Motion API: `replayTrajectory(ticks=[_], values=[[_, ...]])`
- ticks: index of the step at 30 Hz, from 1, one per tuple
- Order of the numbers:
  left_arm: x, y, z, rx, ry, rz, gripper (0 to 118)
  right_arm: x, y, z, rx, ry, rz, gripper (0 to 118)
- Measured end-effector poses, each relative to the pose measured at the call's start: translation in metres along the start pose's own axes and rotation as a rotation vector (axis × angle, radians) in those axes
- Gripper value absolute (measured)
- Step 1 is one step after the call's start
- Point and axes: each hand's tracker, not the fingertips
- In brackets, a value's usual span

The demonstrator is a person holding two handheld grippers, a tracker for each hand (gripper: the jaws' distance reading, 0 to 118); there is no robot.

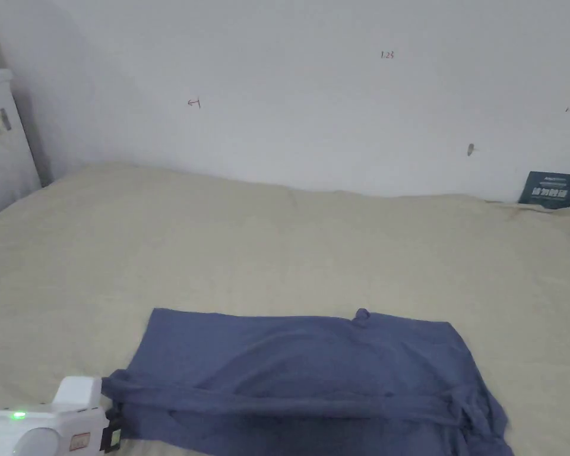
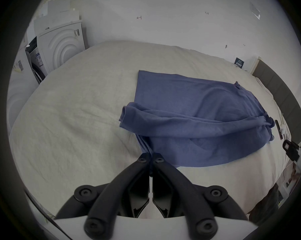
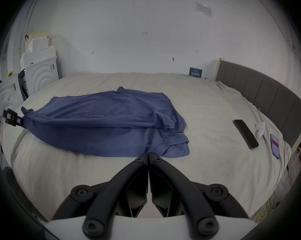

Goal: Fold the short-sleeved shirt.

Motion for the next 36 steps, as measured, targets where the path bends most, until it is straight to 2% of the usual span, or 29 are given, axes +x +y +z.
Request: replayTrajectory(ticks=[4,5,6,8,9,13,14,16,17,20,24,32,36], values=[[0.002,-0.002,0.003,0.005,0.005,-0.009,0,0.023,0.019,-0.031,-0.089,0.025,-0.047,5],[0.005,-0.002,0.006,0.004,0.006,-0.009,0,0.028,0.024,-0.039,-0.106,0.023,-0.055,13],[0.005,-0.002,0.006,0.002,0.006,-0.009,0,0.031,0.029,-0.046,-0.114,0.018,-0.057,31],[0.007,-0.003,0.009,0.004,0.007,-0.007,0,0.037,0.035,-0.062,-0.128,0.011,-0.072,58],[0.009,-0.003,0.01,0.005,0.008,-0.005,0,0.04,0.039,-0.074,-0.178,0.024,-0.093,64],[0.01,-0.003,0.01,0.004,0.01,0.004,0,0.04,0.04,-0.11,-0.296,0.062,-0.117,63],[0.01,-0.003,0.01,0.004,0.011,0.005,0,0.039,0.037,-0.115,-0.32,0.068,-0.108,57],[0.009,-0.002,0.009,0.007,0.011,0.011,0,0.034,0.032,-0.117,-0.309,0.078,-0.078,8],[0.009,-0.002,0.009,0.006,0.012,0.018,0,0.033,0.032,-0.115,-0.285,0.092,-0.057,4],[0.009,-0.001,0.011,0.015,0.012,0.022,0,0.027,0.031,-0.108,-0.272,0.072,-0.026,3],[0.008,0.003,0.017,0.035,0.01,0.021,0,0.03,0.035,-0.091,-0.219,0.06,-0.055,2],[0.0,0.012,0.05,0.097,0.0,0.008,0,0.031,0.059,-0.025,-0.112,0.032,0.06,2],[-0.009,0.0,0.07,0.079,-0.007,0.011,0,0.033,0.053,0.007,-0.106,0.02,0.089,2]])
